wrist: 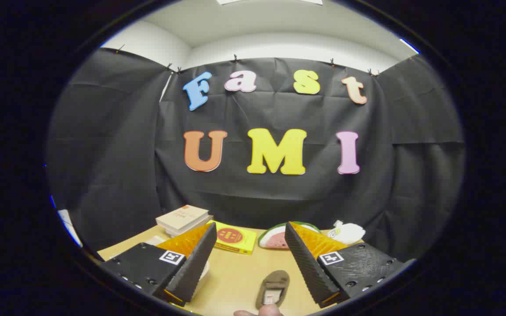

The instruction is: Open the storage box then place both shoes into the box .Put the left shoe in first, then the right shoe, with the right side of both shoes facing outward in a uniform manner.

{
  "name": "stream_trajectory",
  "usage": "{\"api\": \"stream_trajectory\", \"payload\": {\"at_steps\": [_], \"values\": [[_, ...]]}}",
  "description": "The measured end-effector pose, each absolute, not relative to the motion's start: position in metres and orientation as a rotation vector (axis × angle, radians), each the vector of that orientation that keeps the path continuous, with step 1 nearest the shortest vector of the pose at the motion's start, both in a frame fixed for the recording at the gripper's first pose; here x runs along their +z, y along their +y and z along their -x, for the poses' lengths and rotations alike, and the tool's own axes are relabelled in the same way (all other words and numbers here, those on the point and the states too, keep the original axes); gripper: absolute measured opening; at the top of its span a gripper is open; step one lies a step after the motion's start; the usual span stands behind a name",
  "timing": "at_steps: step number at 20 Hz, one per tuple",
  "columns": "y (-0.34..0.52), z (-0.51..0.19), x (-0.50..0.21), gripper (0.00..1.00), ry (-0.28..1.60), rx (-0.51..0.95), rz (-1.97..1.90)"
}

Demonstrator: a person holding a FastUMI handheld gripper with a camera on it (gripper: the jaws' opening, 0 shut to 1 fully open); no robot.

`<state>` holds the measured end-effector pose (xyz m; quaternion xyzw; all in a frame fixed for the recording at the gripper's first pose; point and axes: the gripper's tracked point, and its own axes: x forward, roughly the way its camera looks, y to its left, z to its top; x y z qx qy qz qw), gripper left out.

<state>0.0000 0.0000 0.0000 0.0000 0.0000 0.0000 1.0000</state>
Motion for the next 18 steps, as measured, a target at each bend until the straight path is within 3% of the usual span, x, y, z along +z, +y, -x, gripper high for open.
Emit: {"api": "stream_trajectory", "payload": {"at_steps": [18], "values": [[0.025,-0.014,-0.01,0.95,0.029,0.112,-0.032]]}}
